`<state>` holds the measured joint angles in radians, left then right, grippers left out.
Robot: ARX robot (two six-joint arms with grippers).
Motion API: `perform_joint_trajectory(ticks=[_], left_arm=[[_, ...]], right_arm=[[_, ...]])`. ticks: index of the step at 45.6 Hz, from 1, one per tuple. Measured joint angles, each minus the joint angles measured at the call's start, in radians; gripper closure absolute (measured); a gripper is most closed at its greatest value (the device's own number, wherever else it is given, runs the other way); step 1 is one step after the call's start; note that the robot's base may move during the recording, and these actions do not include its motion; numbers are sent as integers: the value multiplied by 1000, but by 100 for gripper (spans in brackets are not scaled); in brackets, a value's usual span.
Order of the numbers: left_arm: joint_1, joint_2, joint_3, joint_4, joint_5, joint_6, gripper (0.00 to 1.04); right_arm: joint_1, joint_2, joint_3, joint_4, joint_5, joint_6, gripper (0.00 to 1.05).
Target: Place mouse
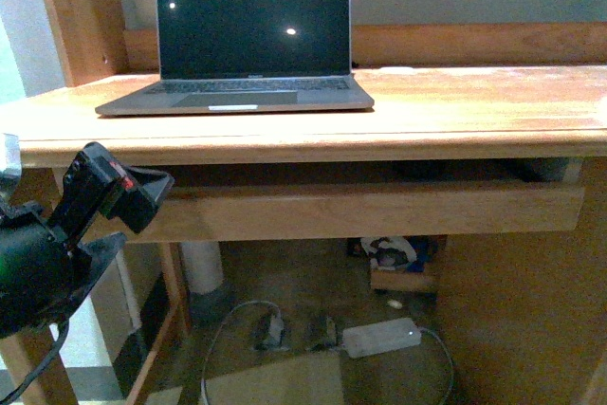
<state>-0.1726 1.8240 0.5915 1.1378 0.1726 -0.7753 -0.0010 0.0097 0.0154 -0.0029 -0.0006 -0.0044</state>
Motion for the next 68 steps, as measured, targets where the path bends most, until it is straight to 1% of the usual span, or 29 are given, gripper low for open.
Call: perform_joint_trajectory(ticks=[3, 5, 10, 15, 21, 32, 35, 38, 41, 48, 53, 58, 63, 68], left_arm=[[11, 42, 30, 27, 27, -43, 7], [20, 71, 57, 27, 24, -71, 7], [52, 148, 92, 82, 12, -133, 7], [76, 211, 135, 93, 10, -178, 7], [77, 256, 210, 66, 14, -195, 7], [67, 289, 264, 6, -4, -195, 7], [61, 293, 264, 18, -11, -195, 13], [55, 292, 262, 31, -21, -203, 24], [55, 292, 251, 51, -25, -244, 29], [48, 293, 238, 67, -31, -329, 37], [46, 280, 193, 103, -49, -390, 41], [37, 214, 76, 144, -60, -429, 44], [19, 84, -90, 117, -89, -456, 45], [-8, -55, -210, 24, -149, -477, 45]], right_arm=[[0, 0, 0, 0, 0, 0, 7], [0, 0, 0, 0, 0, 0, 7], [0, 0, 0, 0, 0, 0, 7], [0, 0, 0, 0, 0, 0, 7], [0, 0, 0, 0, 0, 0, 7], [0, 0, 0, 0, 0, 0, 7], [0, 0, 0, 0, 0, 0, 7], [0, 0, 0, 0, 0, 0, 7], [0, 0, 0, 0, 0, 0, 7], [0, 0, 0, 0, 0, 0, 7], [0, 0, 0, 0, 0, 0, 7], [0, 0, 0, 0, 0, 0, 7], [0, 0, 0, 0, 0, 0, 7], [0, 0, 0, 0, 0, 0, 7]])
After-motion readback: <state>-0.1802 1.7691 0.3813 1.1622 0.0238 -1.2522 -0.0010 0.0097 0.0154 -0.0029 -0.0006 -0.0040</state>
